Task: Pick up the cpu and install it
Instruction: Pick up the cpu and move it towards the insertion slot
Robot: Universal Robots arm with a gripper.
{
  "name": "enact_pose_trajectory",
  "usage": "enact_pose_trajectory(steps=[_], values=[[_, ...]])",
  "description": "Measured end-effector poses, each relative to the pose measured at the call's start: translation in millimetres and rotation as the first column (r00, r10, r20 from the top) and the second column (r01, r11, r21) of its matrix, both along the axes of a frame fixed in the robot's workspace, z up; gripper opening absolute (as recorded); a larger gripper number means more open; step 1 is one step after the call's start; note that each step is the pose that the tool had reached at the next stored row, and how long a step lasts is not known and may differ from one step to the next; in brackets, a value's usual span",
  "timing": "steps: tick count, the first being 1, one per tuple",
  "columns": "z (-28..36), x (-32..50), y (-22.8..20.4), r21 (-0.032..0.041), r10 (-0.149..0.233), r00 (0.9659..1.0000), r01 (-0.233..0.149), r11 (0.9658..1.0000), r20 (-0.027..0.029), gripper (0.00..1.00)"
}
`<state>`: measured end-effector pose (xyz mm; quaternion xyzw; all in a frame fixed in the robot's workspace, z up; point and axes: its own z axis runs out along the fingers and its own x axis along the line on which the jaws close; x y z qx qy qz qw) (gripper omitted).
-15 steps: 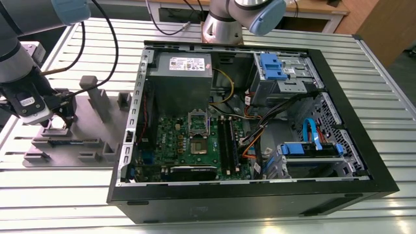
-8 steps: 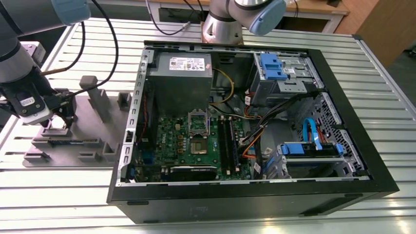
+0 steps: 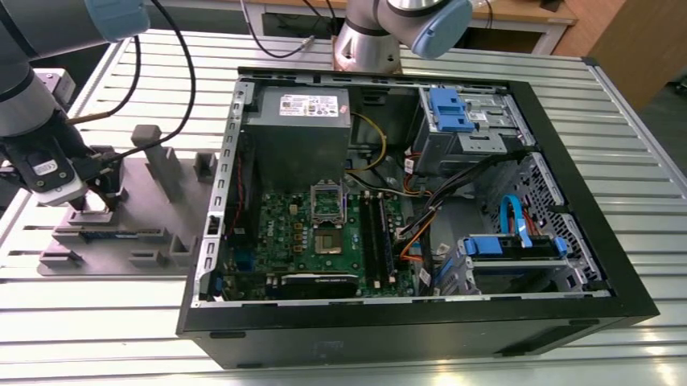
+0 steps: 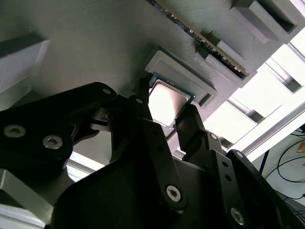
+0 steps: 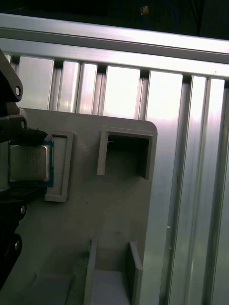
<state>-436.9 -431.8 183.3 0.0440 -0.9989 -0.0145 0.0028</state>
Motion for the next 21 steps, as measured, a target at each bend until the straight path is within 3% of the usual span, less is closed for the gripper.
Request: enact_pose_trajectory(steps=[21], values=[[2.5,0.0,0.0,0.0000,0.000,1.0000,0.000,1.0000,0.0000,0.47]])
